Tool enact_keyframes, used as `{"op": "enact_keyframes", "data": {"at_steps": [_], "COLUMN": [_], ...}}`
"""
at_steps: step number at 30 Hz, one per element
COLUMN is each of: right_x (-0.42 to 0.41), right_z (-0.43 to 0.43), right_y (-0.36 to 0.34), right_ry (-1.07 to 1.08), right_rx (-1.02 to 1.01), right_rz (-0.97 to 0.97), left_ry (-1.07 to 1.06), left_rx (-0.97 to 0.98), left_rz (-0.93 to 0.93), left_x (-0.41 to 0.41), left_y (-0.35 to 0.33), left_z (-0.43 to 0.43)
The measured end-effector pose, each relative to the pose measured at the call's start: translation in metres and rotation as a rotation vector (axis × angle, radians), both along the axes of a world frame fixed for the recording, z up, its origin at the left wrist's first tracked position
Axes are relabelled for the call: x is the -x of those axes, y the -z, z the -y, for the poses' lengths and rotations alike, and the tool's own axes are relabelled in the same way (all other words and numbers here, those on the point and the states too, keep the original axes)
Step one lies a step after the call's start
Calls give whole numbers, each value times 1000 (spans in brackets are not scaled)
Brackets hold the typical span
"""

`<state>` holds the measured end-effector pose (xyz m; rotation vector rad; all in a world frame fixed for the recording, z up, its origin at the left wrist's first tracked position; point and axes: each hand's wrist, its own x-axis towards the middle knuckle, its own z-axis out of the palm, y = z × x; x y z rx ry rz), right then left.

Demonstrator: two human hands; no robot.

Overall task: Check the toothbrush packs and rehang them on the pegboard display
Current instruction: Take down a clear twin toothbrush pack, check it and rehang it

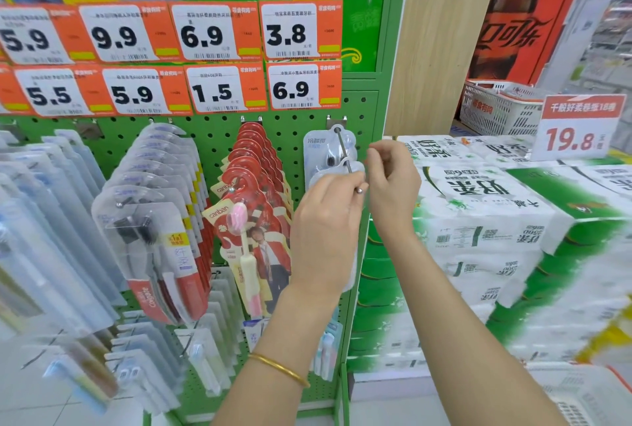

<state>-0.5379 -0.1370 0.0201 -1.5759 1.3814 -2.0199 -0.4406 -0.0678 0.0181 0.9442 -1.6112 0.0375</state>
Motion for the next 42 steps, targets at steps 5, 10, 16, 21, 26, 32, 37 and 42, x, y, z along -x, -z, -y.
{"op": "enact_keyframes", "data": {"at_steps": [5,10,16,21,26,32,37,42], "right_x": [0,0,-6,-5,-6,-7,-7,-6], "right_z": [-25,-38,-49,-60,-73,-87,-97,-106], "right_y": [17,27,24,28,26,23,20,19], "right_ry": [-210,-457,-459,-504,-494,-479,-482,-503], "right_rx": [-81,-135,-179,-153,-148,-115,-94,-73], "right_rz": [72,122,59,149,171,202,208,211], "left_ry": [4,13,12,-24,-50,-61,-55,-53], "left_rx": [-17,-29,-49,-43,-27,-47,-43,-72], "left_rz": [17,30,9,-62,-114,-186,-226,-263], "left_x": [-2,-4,-6,-13,-18,-22,-23,-23], "left_y": [-2,-1,-2,0,2,4,4,6], "left_z": [-3,-9,-16,-25,-35,-45,-51,-58]}}
